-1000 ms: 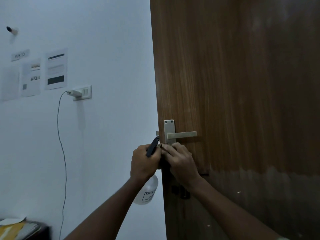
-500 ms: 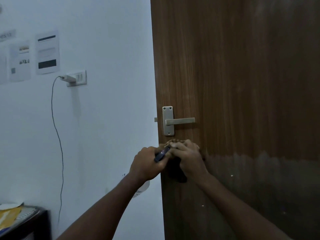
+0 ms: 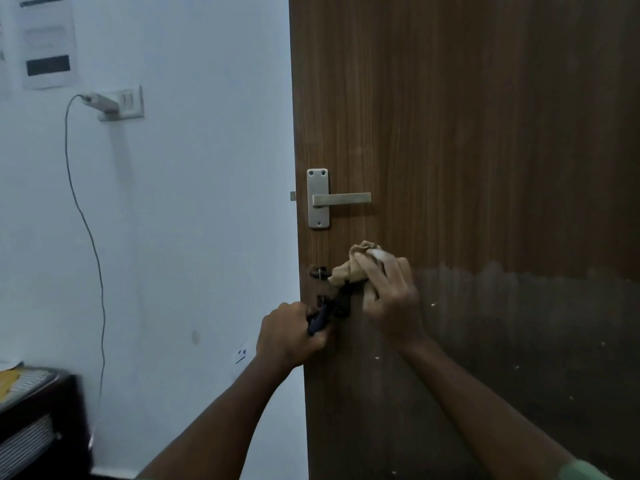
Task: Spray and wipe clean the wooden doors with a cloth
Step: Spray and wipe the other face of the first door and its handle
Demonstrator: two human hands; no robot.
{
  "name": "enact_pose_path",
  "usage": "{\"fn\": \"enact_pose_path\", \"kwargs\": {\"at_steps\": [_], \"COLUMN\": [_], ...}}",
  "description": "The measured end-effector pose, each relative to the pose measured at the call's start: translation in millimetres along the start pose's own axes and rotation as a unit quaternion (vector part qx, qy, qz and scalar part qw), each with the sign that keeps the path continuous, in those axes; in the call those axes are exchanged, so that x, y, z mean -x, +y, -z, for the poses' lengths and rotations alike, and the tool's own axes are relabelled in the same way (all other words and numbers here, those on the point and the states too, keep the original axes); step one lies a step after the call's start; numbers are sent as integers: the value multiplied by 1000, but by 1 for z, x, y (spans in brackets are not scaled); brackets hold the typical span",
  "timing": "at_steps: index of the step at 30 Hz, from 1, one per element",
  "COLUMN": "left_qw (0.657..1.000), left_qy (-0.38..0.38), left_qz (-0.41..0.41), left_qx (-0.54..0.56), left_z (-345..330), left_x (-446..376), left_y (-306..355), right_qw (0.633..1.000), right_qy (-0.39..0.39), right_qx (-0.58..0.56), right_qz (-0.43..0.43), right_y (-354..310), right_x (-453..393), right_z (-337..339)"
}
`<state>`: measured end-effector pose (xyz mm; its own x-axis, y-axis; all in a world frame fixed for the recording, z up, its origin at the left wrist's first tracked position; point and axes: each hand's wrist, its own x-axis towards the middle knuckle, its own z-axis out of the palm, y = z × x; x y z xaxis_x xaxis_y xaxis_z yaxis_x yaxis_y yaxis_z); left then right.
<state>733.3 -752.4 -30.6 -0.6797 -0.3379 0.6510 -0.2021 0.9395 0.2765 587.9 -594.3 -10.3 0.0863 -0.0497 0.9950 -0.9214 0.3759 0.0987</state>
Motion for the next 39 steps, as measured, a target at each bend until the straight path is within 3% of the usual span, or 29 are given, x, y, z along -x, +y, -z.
{"fn": "enact_pose_path", "kwargs": {"at_steps": [4,9,11,15,21,24,27,28,30,32,36,39], "left_qw": [995,986,985,984,984,986,986,986,986,988,990,988], "left_qy": [48,76,83,94,99,93,86,88,92,86,65,87], "left_qz": [-31,-58,-60,-67,-52,-61,-59,-60,-59,-66,-85,-81], "left_qx": [80,138,141,136,137,126,131,131,125,109,87,94], "left_z": [6,9,10,12,17,18,22,23,26,29,33,36], "left_x": [4,3,1,-3,-6,-6,-6,-7,-8,-8,-7,-10], "left_y": [2,-2,-3,0,-1,-5,-5,-5,-8,-10,-7,-5], "right_qw": [994,983,983,998,984,972,924,891,757,650,559,501], "right_qy": [-83,-167,-159,-57,-170,-172,-149,-151,-147,-164,-240,-231], "right_qx": [23,18,5,-5,-48,-128,-232,-297,-460,-512,-535,-585], "right_qz": [72,79,90,-3,33,-96,-263,-308,-439,-538,-586,-595], "right_y": [-8,1,-4,-11,-13,-14,-17,-17,-19,-10,0,-4], "right_x": [40,101,95,54,87,92,68,56,30,14,5,-9], "right_z": [-32,-40,-30,-33,-32,-18,-14,-10,5,13,16,18]}}
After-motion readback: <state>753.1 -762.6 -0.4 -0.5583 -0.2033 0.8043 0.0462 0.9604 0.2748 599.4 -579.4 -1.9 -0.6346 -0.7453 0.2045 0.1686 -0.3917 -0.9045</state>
